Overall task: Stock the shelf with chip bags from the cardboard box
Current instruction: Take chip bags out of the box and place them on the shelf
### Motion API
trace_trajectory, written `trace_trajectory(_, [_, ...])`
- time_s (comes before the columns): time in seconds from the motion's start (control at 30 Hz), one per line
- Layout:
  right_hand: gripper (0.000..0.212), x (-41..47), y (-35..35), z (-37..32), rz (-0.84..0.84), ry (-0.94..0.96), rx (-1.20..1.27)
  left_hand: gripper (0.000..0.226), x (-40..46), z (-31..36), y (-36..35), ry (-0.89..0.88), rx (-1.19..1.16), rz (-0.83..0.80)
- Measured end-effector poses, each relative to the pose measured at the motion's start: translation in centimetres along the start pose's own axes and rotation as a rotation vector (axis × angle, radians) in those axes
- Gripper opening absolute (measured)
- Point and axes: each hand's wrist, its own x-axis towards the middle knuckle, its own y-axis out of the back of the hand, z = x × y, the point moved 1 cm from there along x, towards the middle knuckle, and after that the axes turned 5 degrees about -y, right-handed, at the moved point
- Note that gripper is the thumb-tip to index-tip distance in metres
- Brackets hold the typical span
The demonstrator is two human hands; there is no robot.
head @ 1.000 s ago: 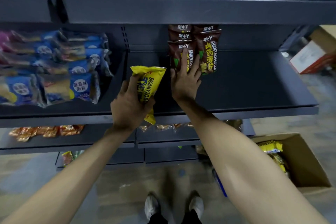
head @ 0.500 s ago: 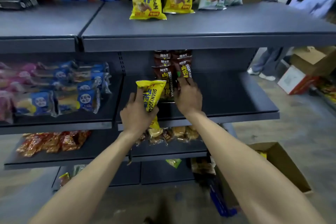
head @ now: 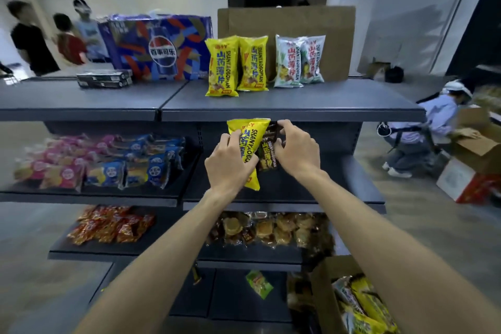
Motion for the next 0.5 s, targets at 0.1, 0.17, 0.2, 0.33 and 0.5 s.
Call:
trace_trajectory(0.1, [0.043,1.6,2.2,-0.5,0.018,-0.001,0.011,0.062,3.2,1.7,1.7,-0.028,0.013,0.053])
trace_trajectory(0.17, [0.045,2.7,3.0,-0.7,0.025,-0.003,0.014,0.062,5.6,2.6,2.4,-0.040,0.016,0.074])
trace_trajectory(0.2, [0.046,3.2,3.2,-0.8,0.031,-0.002,0.012,0.062,6.8,2.9,2.6,-0.040,0.017,0.082])
trace_trajectory(0.33, [0.047,5.3,3.0,-1.3,0.037,-0.008,0.039,0.058,11.1,3.4,2.5,-0.050,0.012,0.109])
trace_trajectory(0.5, [0.046,8.8,1.5,-1.5,0.031,0.009,0.047,0.061,15.3,2.5,0.1,-0.060,0.024,0.131])
